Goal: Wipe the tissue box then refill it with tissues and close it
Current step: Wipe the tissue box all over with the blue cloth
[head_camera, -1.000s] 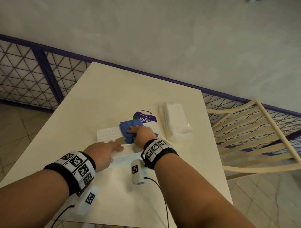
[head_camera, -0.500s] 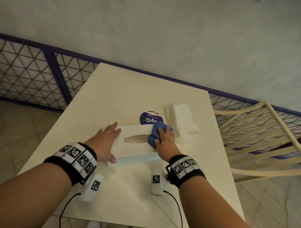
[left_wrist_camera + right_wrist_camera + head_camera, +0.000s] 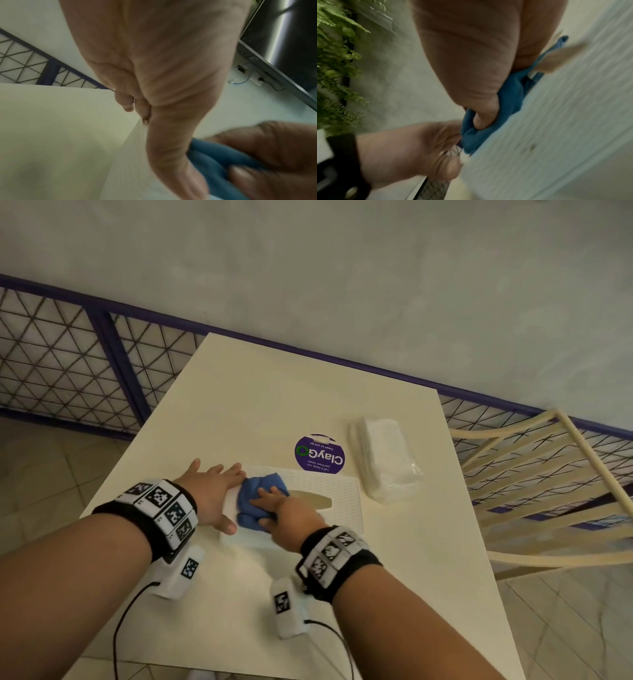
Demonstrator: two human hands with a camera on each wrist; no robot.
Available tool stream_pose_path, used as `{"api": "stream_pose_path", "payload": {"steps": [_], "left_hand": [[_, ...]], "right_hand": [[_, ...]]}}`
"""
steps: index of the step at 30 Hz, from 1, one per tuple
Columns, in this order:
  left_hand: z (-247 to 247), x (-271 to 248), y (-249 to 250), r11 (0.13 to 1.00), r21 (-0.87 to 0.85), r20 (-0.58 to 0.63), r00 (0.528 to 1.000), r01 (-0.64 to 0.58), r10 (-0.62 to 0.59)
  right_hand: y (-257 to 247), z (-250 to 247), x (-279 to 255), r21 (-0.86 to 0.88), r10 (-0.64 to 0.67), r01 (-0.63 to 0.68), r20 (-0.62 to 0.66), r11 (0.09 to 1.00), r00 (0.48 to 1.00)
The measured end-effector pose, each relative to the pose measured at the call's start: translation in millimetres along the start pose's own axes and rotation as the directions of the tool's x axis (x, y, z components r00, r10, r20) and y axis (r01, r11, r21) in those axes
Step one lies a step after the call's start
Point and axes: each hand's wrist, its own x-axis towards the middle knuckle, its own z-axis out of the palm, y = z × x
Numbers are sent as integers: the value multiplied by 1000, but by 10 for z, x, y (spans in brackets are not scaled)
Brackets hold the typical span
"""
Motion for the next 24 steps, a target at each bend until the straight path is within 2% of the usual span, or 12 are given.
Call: {"api": "stream_pose_path", "payload": {"steps": [6, 10, 12, 16, 18, 20, 22, 24], "left_hand": [[-28, 39, -15, 999, 48, -50, 999, 2, 0], [-32, 44, -43, 999, 42, -58, 998, -5, 8], [-46, 54, -45, 999, 49, -52, 999, 1, 1], [-88, 52, -42, 998, 64, -48, 999, 15, -12], [-109, 56, -47, 998, 62, -53, 998, 17, -14], [-106, 79, -29, 997, 73, -66, 998, 28, -23], [-90, 85, -1, 995, 92, -62, 997, 41, -35], [-73, 94, 9, 995, 93, -61, 997, 47, -42]], "right_hand": [[881, -119, -486, 122, 167, -148, -171, 981, 971], [738, 5, -371, 207, 163, -113, -247, 972, 955], [494, 75, -190, 222, 72, -26, -198, 975, 978], [93, 77, 109, -8, -85, 84, -120, 996, 989], [59, 76, 125, -62, -99, 93, -95, 994, 991], [113, 77, 55, -43, -101, 98, -84, 994, 991], [249, 30, -66, -2, -51, 51, -99, 999, 994], [442, -94, -231, -33, 23, -26, -102, 999, 994]]}}
